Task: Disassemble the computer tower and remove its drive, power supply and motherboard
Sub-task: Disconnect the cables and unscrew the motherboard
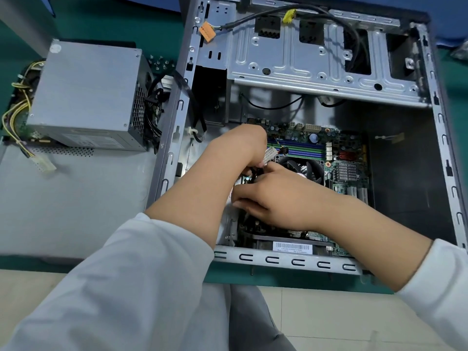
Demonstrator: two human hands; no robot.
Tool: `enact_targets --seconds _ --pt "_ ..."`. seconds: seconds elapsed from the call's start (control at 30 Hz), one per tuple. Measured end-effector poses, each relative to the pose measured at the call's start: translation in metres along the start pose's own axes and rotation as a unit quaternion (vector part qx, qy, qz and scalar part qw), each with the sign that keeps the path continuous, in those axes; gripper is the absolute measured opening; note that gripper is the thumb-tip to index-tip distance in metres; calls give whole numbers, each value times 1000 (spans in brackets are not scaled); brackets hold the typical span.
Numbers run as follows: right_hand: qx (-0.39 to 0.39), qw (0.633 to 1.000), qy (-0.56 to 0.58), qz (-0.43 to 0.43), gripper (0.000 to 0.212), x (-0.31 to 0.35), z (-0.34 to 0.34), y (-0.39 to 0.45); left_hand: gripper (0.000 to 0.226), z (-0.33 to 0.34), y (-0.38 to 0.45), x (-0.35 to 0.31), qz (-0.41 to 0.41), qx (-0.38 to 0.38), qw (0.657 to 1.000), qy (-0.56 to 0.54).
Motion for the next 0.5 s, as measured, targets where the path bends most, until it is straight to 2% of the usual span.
enact_targets --seconds 0.13,0.23,0.3,0.43,0.5 --pt "10 999 34 -20 32 4 -1 -1 8 -1 -2 -1 -2 -13 1000 15" --pt "5 999 33 -9 21 0 0 1 12 1 -1 1 -2 1 1000 -16" --pt "14 1000 15 0 22 -1 1 1 8 1 -3 0 -2 10 1000 -29" --pt "1 999 35 0 24 -1 0 0 23 -1 -2 1 -2 -12 1000 -13" --pt "3 1000 30 -2 21 -2 1 1 18 1 0 1 -1 2 1000 -26"
Point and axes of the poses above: each hand's wrist, its own y-axis towards the middle knuckle, its own z-axis out of the palm, x = y × z, the point moved 3 cm from there along y, towards the middle knuckle, and after that the axes turned 15 degrees about x, right-handed, at the moved point
